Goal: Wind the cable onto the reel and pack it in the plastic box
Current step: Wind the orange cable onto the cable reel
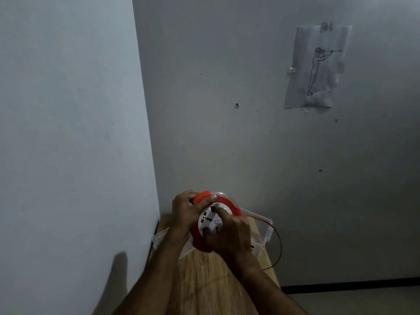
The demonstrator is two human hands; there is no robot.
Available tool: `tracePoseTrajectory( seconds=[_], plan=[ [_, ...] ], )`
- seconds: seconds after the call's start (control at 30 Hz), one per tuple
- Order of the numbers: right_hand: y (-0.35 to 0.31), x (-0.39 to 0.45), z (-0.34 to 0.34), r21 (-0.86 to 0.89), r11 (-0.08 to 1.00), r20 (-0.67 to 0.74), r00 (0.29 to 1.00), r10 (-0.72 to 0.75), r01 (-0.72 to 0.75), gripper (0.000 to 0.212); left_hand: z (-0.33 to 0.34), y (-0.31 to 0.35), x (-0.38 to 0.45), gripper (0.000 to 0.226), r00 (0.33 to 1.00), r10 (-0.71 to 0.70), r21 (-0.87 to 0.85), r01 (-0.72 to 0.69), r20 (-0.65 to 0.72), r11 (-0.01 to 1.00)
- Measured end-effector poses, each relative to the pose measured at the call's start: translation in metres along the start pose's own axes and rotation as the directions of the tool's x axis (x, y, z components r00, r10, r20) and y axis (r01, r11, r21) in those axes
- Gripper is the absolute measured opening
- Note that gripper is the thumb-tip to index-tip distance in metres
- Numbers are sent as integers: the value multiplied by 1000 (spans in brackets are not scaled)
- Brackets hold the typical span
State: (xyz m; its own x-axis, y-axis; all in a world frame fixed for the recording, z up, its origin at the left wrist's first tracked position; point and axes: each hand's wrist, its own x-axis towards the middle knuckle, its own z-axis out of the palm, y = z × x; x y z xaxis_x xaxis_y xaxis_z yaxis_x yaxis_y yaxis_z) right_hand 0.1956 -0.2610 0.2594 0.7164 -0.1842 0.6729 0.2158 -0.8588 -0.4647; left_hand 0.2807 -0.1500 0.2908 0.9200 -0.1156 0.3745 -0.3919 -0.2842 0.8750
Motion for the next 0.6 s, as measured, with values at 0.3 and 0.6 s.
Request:
tracePoseTrajectory(
  seconds=[0.3, 0.6],
  plan=[
    [-39, 6, 10, 646, 248, 155, 442, 884, -722, 49, 11, 3, -15, 34, 989, 100, 22, -98, -107, 995],
    [-26, 8, 3, 687, 71, 361, 423, 831, -724, 37, 4, -5, -8, 36, 996, 44, -35, -47, -83, 998]
  ],
)
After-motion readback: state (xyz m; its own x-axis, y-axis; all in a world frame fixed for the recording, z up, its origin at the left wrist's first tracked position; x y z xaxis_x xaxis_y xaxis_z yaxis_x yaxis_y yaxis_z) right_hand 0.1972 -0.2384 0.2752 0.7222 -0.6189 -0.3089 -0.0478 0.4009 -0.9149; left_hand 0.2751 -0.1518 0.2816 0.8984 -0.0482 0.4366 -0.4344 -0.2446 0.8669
